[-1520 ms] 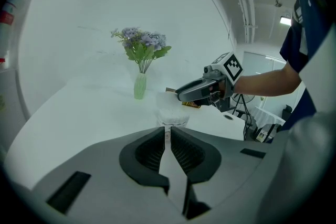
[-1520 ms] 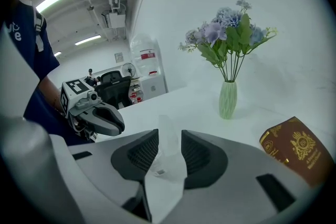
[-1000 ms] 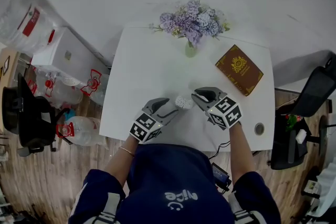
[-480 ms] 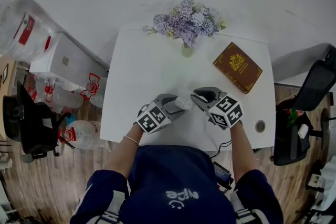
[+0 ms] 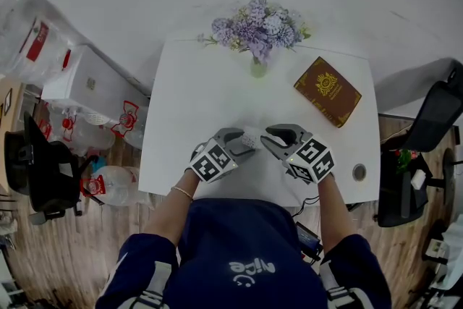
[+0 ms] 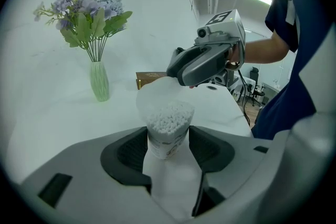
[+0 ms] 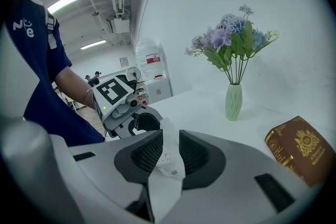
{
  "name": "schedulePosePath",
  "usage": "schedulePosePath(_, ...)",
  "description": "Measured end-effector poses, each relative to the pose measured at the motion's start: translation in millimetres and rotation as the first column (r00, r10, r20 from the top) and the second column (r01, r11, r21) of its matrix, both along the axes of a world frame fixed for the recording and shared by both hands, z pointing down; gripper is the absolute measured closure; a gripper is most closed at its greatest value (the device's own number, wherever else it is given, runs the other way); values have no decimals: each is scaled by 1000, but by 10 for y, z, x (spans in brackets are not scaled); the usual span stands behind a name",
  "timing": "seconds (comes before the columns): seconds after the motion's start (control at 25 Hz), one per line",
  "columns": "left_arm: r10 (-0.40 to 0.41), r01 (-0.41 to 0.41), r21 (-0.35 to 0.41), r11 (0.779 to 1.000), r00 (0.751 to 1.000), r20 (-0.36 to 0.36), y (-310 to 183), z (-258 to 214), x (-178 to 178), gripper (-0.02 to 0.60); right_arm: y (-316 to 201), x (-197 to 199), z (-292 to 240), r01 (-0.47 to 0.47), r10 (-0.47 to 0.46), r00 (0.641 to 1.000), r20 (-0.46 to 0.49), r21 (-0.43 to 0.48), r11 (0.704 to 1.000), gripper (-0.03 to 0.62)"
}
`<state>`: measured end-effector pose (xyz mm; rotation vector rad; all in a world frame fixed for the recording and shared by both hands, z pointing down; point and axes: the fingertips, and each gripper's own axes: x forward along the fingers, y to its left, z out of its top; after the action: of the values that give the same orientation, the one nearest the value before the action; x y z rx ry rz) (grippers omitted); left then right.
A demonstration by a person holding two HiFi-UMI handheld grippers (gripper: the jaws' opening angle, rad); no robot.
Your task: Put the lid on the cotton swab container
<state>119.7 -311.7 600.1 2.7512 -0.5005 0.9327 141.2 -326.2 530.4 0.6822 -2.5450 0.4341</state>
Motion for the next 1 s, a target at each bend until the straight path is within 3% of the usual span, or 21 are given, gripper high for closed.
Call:
schedulePosePath(0.32, -28, 28, 8, 1000, 1000, 6, -1, 1, 18, 314, 211, -104, 93, -11, 12, 1000, -14, 9, 1000, 499)
schedulePosePath(0.68, -48, 48, 16, 999, 999, 8, 12, 3, 33, 314, 252, -171, 97, -187, 186, 982, 22, 64, 980, 499)
schedulePosePath(1.0, -64, 64, 31, 997, 998, 17, 2, 22, 31, 314, 247, -196, 158, -296, 296, 955, 15, 48, 954, 499)
